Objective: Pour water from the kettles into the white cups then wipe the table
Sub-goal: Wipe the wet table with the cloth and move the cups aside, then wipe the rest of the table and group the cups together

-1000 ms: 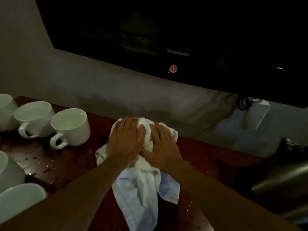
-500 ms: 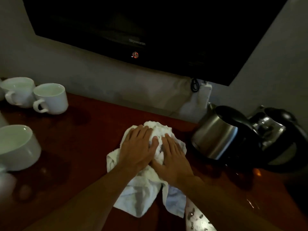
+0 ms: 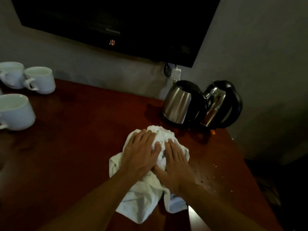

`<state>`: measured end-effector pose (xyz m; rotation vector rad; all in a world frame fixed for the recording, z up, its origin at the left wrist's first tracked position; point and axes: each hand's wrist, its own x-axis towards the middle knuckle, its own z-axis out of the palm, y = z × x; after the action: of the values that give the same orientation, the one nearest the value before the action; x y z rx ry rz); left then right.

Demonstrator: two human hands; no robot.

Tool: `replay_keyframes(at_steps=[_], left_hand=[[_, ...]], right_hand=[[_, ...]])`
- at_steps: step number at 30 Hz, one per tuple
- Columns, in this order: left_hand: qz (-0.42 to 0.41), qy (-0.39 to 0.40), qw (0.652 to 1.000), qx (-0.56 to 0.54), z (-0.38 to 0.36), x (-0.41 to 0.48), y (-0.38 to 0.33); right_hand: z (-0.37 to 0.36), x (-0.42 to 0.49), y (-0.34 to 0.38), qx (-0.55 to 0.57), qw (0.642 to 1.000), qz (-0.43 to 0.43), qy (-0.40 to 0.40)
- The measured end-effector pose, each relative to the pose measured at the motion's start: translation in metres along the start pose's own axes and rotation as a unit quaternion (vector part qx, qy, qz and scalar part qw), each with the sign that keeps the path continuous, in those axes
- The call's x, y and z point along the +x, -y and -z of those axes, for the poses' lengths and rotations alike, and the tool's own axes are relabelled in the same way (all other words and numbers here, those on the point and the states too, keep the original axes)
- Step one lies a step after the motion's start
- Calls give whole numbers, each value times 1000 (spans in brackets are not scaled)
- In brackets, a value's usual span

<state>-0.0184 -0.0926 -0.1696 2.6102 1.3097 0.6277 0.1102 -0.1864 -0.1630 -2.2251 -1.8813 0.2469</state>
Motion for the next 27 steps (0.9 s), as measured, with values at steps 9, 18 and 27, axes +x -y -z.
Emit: replay_keyframes(at_steps=[9, 18, 27], left_hand=[[-58, 95, 990, 86, 14, -17, -9], [-70, 106, 984, 124, 75, 33, 21], [-125, 72, 983, 111, 142, 163, 13]], right_hand=[[12, -32, 3, -26, 999, -31, 4], [77, 10, 26, -30, 997, -65, -10], [173, 86, 25, -39, 986, -133, -97]])
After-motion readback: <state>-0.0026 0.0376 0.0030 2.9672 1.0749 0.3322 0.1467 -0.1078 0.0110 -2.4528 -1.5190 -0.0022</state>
